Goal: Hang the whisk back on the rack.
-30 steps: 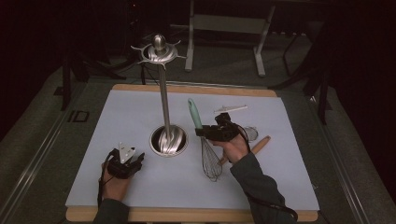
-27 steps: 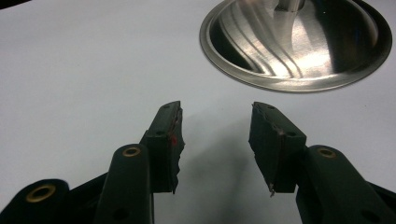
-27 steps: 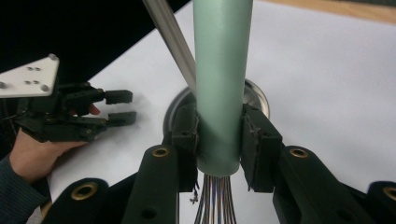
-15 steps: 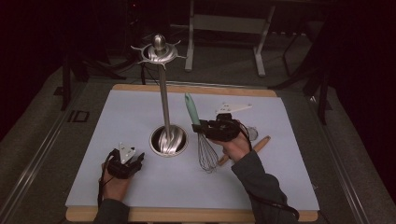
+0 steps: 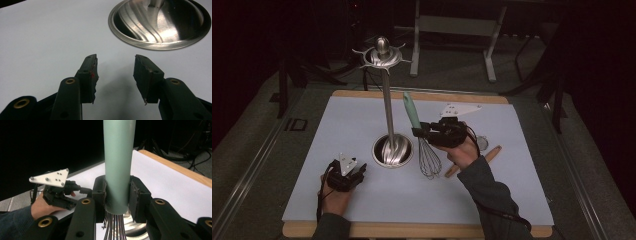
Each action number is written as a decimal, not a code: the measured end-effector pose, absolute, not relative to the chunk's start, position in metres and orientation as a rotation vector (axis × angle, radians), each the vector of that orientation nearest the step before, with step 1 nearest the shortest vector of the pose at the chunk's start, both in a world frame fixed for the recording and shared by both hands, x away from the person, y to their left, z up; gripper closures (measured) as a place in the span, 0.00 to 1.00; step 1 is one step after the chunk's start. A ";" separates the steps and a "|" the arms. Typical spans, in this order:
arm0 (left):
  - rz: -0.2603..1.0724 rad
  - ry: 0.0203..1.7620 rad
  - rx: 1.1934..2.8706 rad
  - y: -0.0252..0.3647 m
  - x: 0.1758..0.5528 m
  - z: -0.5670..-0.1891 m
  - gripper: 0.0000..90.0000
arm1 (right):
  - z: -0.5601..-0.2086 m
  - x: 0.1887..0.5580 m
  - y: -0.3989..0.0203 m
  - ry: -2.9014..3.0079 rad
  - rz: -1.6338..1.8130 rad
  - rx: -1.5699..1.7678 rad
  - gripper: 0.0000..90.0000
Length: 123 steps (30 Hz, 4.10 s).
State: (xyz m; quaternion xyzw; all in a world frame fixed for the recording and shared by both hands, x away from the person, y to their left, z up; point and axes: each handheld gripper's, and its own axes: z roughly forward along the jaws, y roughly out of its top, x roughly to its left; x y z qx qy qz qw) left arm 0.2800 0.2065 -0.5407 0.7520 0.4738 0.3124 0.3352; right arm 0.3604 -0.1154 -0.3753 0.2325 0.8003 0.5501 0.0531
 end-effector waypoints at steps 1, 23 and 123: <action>0.815 1.237 1.963 0.206 0.280 -0.541 0.60 | -0.374 0.360 -0.115 2.431 1.676 0.702 0.78; 0.817 1.236 1.965 0.206 0.280 -0.541 0.60 | -0.329 0.345 -0.100 2.376 1.752 0.523 0.78; 0.834 1.223 1.978 0.205 0.279 -0.541 0.60 | -0.313 0.374 -0.073 2.380 1.944 0.519 0.69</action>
